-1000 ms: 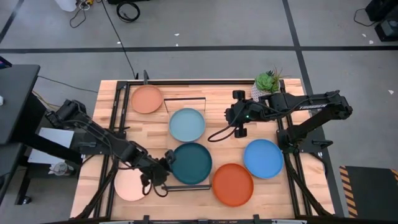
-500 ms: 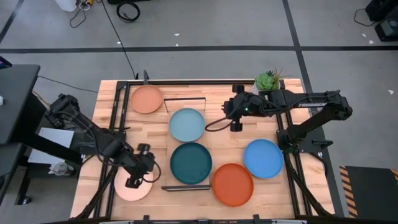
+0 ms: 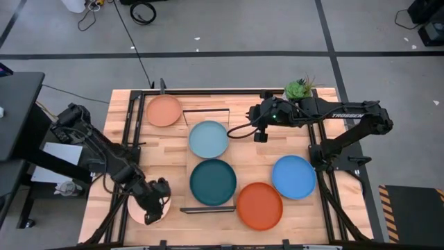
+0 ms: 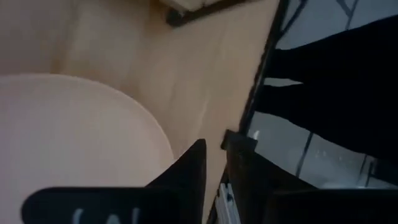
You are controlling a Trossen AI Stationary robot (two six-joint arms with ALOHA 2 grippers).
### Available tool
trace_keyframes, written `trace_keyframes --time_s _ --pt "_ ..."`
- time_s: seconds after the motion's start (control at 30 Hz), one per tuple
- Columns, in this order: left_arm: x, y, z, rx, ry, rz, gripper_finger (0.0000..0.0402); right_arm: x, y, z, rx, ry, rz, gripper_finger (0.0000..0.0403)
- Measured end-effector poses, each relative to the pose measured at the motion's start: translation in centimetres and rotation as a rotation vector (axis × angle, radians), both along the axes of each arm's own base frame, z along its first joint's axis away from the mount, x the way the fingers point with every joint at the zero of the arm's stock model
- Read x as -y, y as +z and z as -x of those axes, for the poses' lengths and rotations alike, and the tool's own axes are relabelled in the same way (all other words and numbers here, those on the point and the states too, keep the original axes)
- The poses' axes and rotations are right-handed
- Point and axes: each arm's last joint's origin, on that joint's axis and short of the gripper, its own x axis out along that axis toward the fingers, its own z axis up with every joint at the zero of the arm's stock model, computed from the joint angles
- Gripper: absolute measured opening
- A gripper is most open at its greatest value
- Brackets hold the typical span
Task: Place and stack plates onto a shelf
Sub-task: Stack the light orange plate on top of the light blue plate on the shelf
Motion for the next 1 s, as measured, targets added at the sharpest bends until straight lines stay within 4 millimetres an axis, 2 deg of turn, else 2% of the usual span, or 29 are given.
trace_keyframes --time_s 0.23,0.43,0.57,0.7,1.0 --pt "1.8 -1.8 1.1 -0.002 0.016 -0.083 0.0045 0.0 0.0 0.0 0.005 -0.005 -0.011 0.0052" --pt "4.6 -2.5 0.3 0.009 -0.055 -0.154 0.0022 0.1 0.0 0.0 0.0 -0.009 -0.014 0.0052" --pt "5.7 -3.5 0.2 -0.022 -0.019 -0.232 0.0021 0.1 0.0 0.0 0.0 -0.009 -0.014 0.0052" --pt "6.0 -4.4 0.2 -0.061 0.039 -0.241 0.0039 0.1 -0.1 0.1 -0.002 -0.009 -0.014 0.0052" --pt "5.7 -4.8 0.3 -0.103 0.063 -0.284 0.0129 0.1 -0.1 0.1 -0.003 -0.008 -0.013 0.0052"
